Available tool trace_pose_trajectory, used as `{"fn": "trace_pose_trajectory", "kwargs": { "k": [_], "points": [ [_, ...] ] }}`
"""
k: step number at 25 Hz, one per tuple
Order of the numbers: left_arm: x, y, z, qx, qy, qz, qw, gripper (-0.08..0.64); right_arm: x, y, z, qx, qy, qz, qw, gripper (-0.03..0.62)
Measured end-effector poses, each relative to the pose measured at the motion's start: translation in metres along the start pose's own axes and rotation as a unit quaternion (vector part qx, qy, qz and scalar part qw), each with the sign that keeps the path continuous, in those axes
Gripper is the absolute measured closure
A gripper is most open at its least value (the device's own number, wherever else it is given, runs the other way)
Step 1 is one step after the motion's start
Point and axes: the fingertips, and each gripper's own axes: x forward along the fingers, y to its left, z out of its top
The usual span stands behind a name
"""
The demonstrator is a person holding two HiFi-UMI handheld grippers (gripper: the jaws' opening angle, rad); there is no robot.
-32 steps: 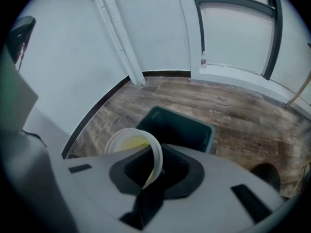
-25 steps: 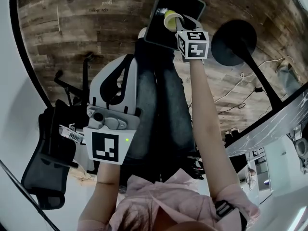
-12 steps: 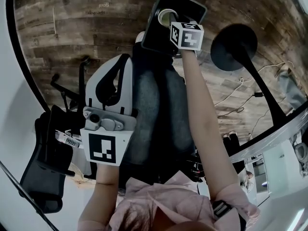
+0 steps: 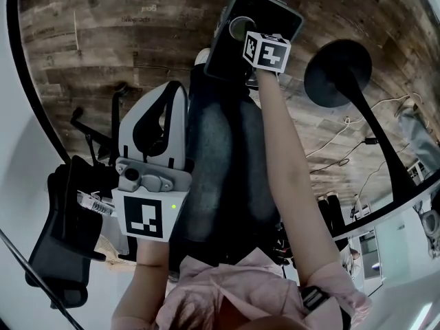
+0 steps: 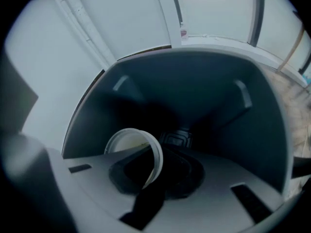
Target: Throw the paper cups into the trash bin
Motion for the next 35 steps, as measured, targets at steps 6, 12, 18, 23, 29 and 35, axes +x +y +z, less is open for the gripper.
{"fn": "trace_pose_trajectory", "kwargs": {
  "k": [6,12,18,23,29,35],
  "points": [
    [0.006,0.008,-0.011,0.003,-0.005,0.004,1.0,0.545,0.015,-0.005,-0.004,0.041,0.004,-0.007,0.999,0.538],
    [0.005,0.012,-0.013,0.005,-0.006,0.011,0.9999,0.545,0.018,-0.005,-0.006,0.048,0.0,-0.003,0.999,0.537],
    [0.007,0.01,-0.007,0.003,-0.017,0.011,0.9998,0.545,0.022,-0.004,-0.007,0.06,0.013,0.008,0.998,0.537],
    [0.004,0.01,-0.009,0.0,-0.018,0.016,0.9997,0.545,0.023,-0.005,-0.007,0.071,0.016,0.012,0.997,0.481],
    [-0.003,0.014,-0.007,0.0,-0.023,0.021,0.9995,0.545,0.022,-0.003,-0.008,0.064,0.018,0.011,0.998,0.46],
    [-0.005,0.017,-0.007,-0.003,-0.027,0.023,0.9994,0.545,0.023,-0.003,-0.008,0.06,0.02,0.01,0.998,0.442]
  ]
}}
